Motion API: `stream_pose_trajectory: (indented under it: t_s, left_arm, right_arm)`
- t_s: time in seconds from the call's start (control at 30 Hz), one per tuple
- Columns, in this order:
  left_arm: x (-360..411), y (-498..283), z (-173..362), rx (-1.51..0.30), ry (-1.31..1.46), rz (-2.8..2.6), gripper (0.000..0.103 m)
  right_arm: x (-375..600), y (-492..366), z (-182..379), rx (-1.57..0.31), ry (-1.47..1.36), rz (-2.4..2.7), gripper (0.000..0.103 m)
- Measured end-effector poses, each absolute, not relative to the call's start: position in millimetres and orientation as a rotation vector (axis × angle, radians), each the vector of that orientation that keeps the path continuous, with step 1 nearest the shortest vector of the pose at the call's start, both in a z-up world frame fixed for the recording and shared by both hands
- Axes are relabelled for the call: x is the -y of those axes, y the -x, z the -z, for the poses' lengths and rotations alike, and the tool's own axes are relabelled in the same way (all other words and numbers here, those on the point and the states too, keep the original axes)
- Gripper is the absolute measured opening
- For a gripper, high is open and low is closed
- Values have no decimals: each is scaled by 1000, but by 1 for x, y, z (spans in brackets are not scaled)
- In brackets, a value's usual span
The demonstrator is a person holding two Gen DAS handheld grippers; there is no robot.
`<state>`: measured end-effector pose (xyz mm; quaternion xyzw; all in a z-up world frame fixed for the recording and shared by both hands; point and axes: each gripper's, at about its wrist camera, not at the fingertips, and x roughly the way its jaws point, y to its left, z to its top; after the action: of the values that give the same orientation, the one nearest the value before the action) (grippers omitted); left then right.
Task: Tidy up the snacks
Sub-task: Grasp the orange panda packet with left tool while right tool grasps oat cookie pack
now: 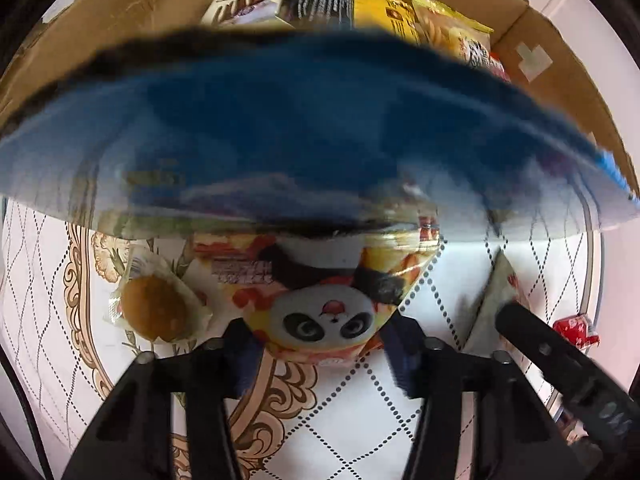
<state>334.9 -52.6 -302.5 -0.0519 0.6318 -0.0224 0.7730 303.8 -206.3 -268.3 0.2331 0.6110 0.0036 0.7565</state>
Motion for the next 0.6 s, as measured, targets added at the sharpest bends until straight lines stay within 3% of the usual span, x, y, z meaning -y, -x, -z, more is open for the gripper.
stream_pose_trajectory:
  t_s: [0.07, 0.2, 0.47, 0.6]
  left_arm:
    - [54, -329, 300, -1373, 115, 62, 42]
    - [49, -311, 300, -1434, 138, 92, 42]
    - [43, -261, 325, -1613, 206, 161, 42]
    - [53, -260, 340, -1635, 208, 151, 48]
  right_arm:
    - [196, -305, 268, -1314, -396, -24, 63]
    - [184, -295, 265, -1314, -242, -93, 57]
    - [164, -243, 263, -1406, 85, -257, 56]
    - [173, -230, 264, -1459, 30, -271, 61]
